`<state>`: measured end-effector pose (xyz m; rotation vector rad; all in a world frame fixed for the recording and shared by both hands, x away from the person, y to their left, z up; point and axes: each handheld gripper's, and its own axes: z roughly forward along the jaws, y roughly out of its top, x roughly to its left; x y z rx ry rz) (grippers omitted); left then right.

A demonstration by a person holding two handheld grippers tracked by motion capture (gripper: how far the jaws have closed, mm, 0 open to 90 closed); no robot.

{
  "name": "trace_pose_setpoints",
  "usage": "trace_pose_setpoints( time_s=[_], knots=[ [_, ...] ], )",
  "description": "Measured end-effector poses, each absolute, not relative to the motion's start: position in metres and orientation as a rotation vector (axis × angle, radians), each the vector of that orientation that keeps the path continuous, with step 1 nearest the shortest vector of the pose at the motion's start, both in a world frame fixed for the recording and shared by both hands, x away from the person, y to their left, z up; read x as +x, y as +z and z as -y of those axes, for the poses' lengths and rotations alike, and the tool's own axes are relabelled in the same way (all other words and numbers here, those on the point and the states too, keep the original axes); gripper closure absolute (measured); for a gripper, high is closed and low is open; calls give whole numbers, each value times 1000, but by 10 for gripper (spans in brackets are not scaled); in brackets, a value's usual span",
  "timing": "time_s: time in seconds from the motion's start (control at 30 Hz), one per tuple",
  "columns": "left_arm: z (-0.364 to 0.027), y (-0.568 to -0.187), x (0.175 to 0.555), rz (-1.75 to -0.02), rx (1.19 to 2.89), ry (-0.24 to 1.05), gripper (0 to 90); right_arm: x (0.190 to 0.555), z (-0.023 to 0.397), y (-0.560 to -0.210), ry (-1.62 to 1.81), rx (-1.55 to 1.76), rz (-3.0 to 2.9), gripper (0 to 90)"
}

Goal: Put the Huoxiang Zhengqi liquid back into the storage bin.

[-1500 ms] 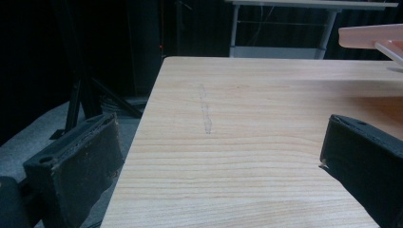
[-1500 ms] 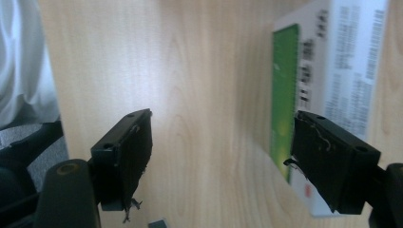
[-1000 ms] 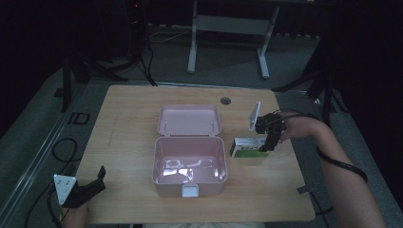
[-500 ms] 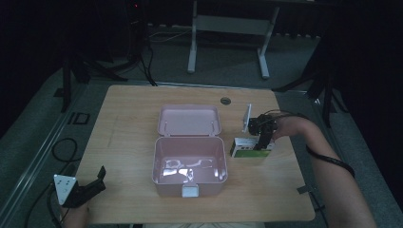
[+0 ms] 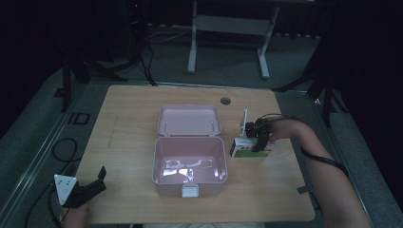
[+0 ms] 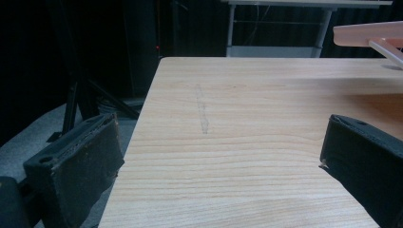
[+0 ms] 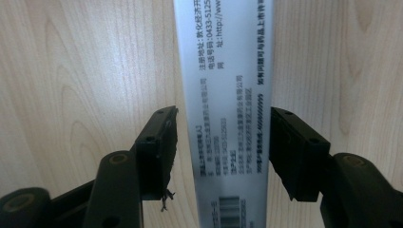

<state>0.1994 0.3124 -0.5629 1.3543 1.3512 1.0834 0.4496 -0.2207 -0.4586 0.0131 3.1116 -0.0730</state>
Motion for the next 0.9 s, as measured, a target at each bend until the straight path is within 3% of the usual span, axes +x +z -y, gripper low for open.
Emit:
trace_pose_setpoints(
  time_s=[0.6,0.9],
  knots=[
    [-312,-563,199,-1348,1356,1082,2,446,212,-473,-166,46,-3084,622],
    [-313,-563,199,-1349,1354,1080,2,440,210,-467,-124,51,-3113,633]
  ],
)
